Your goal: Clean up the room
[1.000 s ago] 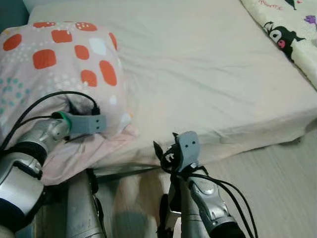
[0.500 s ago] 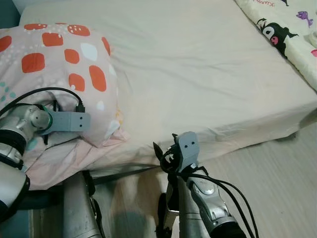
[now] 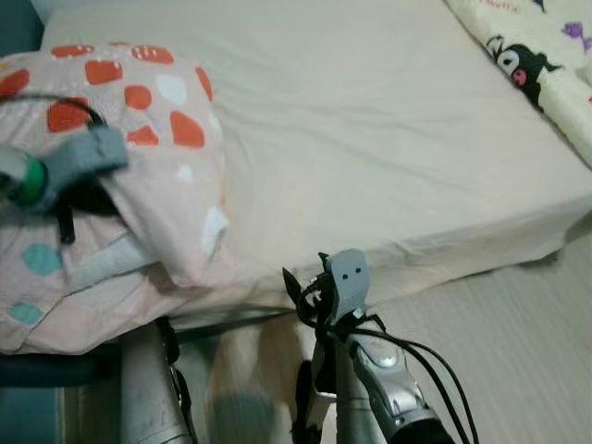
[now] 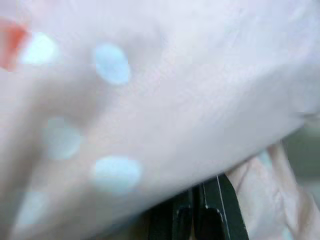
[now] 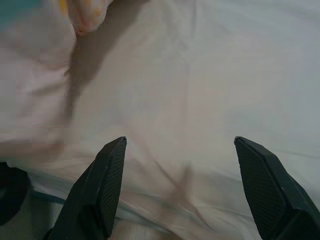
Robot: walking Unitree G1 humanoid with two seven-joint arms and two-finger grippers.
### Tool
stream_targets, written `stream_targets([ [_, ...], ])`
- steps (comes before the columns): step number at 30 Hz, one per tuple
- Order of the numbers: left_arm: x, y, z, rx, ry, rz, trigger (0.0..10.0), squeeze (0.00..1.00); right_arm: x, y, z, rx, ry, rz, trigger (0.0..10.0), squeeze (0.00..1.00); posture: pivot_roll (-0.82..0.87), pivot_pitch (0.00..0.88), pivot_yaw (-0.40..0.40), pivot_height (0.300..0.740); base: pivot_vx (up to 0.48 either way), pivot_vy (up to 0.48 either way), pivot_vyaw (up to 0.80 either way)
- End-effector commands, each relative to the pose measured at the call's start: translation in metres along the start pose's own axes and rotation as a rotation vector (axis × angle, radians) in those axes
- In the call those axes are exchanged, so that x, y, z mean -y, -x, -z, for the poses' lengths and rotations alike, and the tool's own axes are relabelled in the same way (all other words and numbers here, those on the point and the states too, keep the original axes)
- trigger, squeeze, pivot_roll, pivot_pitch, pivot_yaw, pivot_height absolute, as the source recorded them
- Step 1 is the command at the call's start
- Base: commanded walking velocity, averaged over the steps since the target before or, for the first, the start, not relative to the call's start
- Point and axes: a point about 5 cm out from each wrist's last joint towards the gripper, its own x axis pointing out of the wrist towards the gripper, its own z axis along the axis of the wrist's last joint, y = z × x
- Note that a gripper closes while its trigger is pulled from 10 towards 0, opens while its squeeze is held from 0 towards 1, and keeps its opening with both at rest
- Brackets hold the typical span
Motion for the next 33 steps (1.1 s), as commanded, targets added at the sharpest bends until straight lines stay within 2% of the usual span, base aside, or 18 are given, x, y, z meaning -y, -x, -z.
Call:
stream_targets([
  [1, -0.002, 0.013, -0.012, 0.115, 0.030, -0.004, 0.0, 0.00, -0.001, 0.005, 0.006, -0.023, -0.015, -0.002, 10.0, 0.00, 0.06, 0.272, -0.076, 0.539, 0.000, 0.000, 0.00],
  [5, -0.007, 0.026, -0.011, 0.077, 0.026, -0.040, 0.0, 0.00, -0.003, 0.004, 0.006, -0.025, -0.015, -0.011, 10.0, 0.00, 0.06, 0.272, -0.076, 0.539, 0.000, 0.000, 0.00],
  [7, -0.009, 0.035, 0.006, -0.120, -0.009, -0.094, 0.0, 0.00, -0.004, 0.004, 0.007, -0.026, -0.013, -0.016, 10.0, 0.00, 0.05, 0.272, -0.077, 0.539, 0.000, 0.000, 0.00],
  [8, -0.009, 0.035, 0.006, -0.120, -0.009, -0.094, 0.0, 0.00, -0.004, 0.004, 0.007, -0.026, -0.013, -0.016, 10.0, 0.00, 0.05, 0.272, -0.077, 0.539, 0.000, 0.000, 0.00],
  [10, -0.009, 0.044, 0.024, -0.326, -0.048, -0.142, 0.0, 0.00, -0.004, 0.004, 0.007, -0.028, -0.011, -0.017, 10.0, 0.00, 0.05, 0.271, -0.075, 0.539, 0.000, 0.000, 0.00],
  [12, -0.007, 0.045, 0.024, -0.340, -0.074, -0.146, 0.0, 0.00, -0.005, 0.004, 0.007, -0.030, -0.010, -0.017, 10.0, 0.00, 0.05, 0.271, -0.075, 0.539, 0.000, 0.000, 0.00],
  [13, -0.004, 0.043, 0.016, -0.262, -0.080, -0.144, 0.0, 0.00, -0.005, 0.005, 0.007, -0.031, -0.010, -0.017, 10.0, 0.00, 0.05, 0.270, -0.075, 0.539, 0.000, 0.000, 0.00],
  [14, -0.004, 0.043, 0.016, -0.262, -0.080, -0.144, 0.0, 0.00, -0.005, 0.005, 0.007, -0.031, -0.010, -0.017, 10.0, 0.00, 0.05, 0.270, -0.075, 0.539, 0.000, 0.000, 0.00],
  [16, 0.001, 0.037, -0.002, -0.089, -0.117, -0.150, 0.0, 0.00, -0.005, 0.005, 0.008, -0.033, -0.011, -0.016, 10.0, 0.00, 0.06, 0.271, -0.076, 0.539, 0.000, 0.000, 0.00],
  [18, -0.004, 0.022, -0.023, 0.142, -0.135, -0.257, 0.0, 0.00, -0.005, 0.006, 0.009, -0.035, -0.012, -0.018, 10.0, 0.00, 0.06, 0.269, -0.075, 0.539, 0.000, 0.000, 0.00],
  [19, -0.004, 0.022, -0.023, 0.142, -0.135, -0.257, 0.0, 0.00, -0.005, 0.006, 0.009, -0.035, -0.012, -0.018, 10.0, 0.00, 0.06, 0.269, -0.075, 0.539, 0.000, 0.000, 0.00],
  [21, -0.013, 0.005, -0.034, 0.302, -0.069, -0.416, 0.0, 0.00, -0.006, 0.005, 0.009, -0.035, -0.012, -0.020, 10.0, 0.00, 0.07, 0.264, -0.074, 0.539, 0.000, 0.000, 0.00],
  [24, -0.016, -0.010, -0.034, 0.351, -0.001, -0.497, 0.0, 0.00, -0.006, 0.004, 0.009, -0.035, -0.012, -0.021, 10.0, 0.00, 0.07, 0.263, -0.074, 0.539, 0.000, 0.000, 0.00],
  [26, -0.011, -0.039, -0.027, 0.352, 0.057, -0.572, 0.0, 0.00, -0.007, 0.003, 0.008, -0.032, -0.011, -0.020, 10.0, 0.00, 0.06, 0.256, -0.065, 0.539, 0.000, 0.000, 0.00],
  [28, 0.020, -0.067, -0.009, 0.342, -0.007, -0.408, 0.0, 0.00, -0.007, 0.002, 0.006, -0.024, -0.004, -0.015, 10.0, 0.00, 0.04, 0.251, -0.050, 0.539, 0.000, 0.000, 0.00],
  [29, 0.020, -0.067, -0.009, 0.342, -0.007, -0.408, 0.0, 0.00, -0.007, 0.002, 0.006, -0.024, -0.004, -0.015, 10.0, 0.00, 0.04, 0.251, -0.050, 0.539, 0.000, 0.000, 0.00],
  [30, 0.032, -0.072, -0.003, 0.346, -0.009, -0.329, 0.0, 0.00, -0.007, 0.002, 0.005, -0.022, -0.003, -0.010, 10.0, 0.00, 0.04, 0.251, -0.050, 0.539, 0.000, 0.000, 0.00],
  [33, 0.051, -0.057, 0.011, 0.370, 0.010, -0.194, 0.0, 0.00, -0.002, 0.005, 0.007, -0.025, -0.002, 0.008, 10.0, 0.00, 0.05, 0.243, -0.044, 0.539, 0.000, 0.000, 0.00],
])
